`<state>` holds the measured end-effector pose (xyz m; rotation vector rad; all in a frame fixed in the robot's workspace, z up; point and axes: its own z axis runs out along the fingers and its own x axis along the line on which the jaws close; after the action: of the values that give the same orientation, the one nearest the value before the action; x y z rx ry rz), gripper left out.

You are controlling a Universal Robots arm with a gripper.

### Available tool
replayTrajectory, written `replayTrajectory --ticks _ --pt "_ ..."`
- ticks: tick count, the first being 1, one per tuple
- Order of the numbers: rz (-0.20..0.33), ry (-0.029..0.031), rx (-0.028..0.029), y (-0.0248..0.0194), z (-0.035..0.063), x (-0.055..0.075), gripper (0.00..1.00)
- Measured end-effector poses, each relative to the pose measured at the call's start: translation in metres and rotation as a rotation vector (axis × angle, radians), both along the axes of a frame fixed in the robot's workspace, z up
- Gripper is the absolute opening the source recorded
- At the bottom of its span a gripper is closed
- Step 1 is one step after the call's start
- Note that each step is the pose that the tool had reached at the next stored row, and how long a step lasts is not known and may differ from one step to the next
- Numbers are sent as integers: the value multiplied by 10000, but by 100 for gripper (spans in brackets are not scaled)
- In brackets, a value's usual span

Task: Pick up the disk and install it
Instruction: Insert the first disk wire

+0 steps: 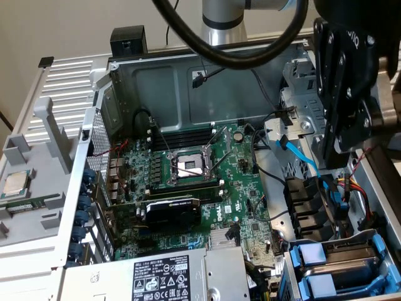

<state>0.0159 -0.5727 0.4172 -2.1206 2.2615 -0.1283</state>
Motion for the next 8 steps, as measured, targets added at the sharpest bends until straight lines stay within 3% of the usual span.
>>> replayTrajectory --ticks 4,8 --pt "-199 -30 0 13 -14 -1 18" --pt "-346 -89 -1 25 -20 11 32"
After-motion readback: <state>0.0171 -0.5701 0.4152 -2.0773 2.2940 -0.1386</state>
